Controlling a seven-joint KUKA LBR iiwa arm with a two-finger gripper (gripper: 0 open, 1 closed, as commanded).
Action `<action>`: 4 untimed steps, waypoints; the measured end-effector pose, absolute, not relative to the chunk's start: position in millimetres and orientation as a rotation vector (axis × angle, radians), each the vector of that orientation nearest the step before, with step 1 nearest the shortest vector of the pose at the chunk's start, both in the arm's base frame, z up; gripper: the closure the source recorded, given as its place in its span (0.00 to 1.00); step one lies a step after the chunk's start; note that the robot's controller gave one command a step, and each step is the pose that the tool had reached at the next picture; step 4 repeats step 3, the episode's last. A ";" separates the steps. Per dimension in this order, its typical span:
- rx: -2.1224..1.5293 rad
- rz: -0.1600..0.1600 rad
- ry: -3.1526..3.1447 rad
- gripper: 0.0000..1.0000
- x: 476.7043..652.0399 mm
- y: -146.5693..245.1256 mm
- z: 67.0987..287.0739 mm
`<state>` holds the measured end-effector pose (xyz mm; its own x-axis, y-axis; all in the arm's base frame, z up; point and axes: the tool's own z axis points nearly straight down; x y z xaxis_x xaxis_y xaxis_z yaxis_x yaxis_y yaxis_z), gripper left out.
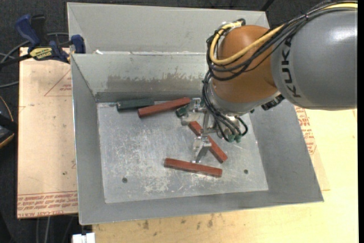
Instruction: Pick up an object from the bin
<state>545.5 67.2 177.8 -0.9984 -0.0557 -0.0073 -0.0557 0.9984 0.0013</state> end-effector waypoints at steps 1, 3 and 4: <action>0.019 0.004 3.138 1.00 516.1 48.6 82.5; 0.081 0.002 3.137 1.00 515.0 38.5 217.5; 0.081 0.002 3.137 1.00 515.0 38.5 217.5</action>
Offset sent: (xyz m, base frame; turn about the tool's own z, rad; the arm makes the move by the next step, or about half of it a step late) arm 0.0000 0.0000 0.0000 0.0000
